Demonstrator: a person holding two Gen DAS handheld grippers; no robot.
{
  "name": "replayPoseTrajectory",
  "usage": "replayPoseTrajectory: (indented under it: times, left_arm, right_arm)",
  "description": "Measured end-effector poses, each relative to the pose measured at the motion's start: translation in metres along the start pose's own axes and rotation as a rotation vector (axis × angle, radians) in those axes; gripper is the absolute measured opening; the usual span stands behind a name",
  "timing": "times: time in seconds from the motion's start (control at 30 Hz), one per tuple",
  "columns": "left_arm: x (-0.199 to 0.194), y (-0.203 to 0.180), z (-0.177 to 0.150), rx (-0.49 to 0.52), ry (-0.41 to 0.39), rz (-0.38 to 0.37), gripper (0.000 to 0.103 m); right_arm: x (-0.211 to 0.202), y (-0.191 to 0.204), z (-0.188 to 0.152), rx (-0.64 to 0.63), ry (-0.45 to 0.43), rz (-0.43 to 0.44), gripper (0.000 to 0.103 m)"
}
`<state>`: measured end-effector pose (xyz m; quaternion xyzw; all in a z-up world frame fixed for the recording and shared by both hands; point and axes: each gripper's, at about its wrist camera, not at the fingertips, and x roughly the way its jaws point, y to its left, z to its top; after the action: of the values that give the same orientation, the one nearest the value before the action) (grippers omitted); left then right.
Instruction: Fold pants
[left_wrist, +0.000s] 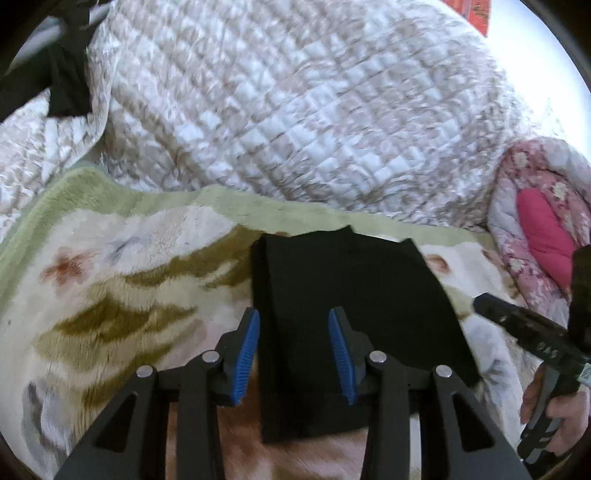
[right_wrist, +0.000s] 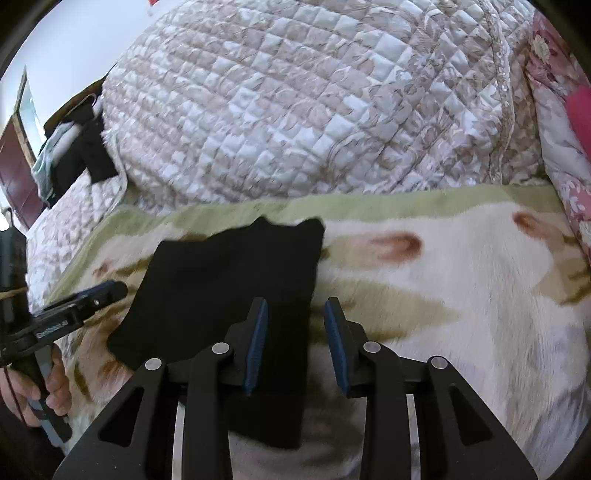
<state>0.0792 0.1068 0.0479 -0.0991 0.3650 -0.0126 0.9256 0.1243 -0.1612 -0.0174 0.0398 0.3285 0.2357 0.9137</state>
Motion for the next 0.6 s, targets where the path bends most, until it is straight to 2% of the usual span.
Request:
replayPoseTrajectory:
  times: [0.17,0.27,0.4,0.6]
  left_arm:
    - [-0.006,-0.024,-0.03,0.04,0.022,-0.036,0.042]
    - [0.003,-0.034,-0.046,0.091,0.031,0.021,0.042]
    - [0.006,-0.032,-0.049,0.089,0.033,0.033,0.042]
    - [-0.023,-0.038,-0.064,0.063,0.023,0.079,0.042]
  right_arm:
    - [-0.001,0.021,-0.028,-0.053,0.037,0.009,0.032]
    - [0.02,0.024,-0.043,-0.087,0.124,-0.02,0.029]
    - [0.004,0.02,-0.039,-0.041,0.091,-0.001,0.029]
    - [-0.032,0.024,-0.053,-0.029,0.055,0.02,0.029]
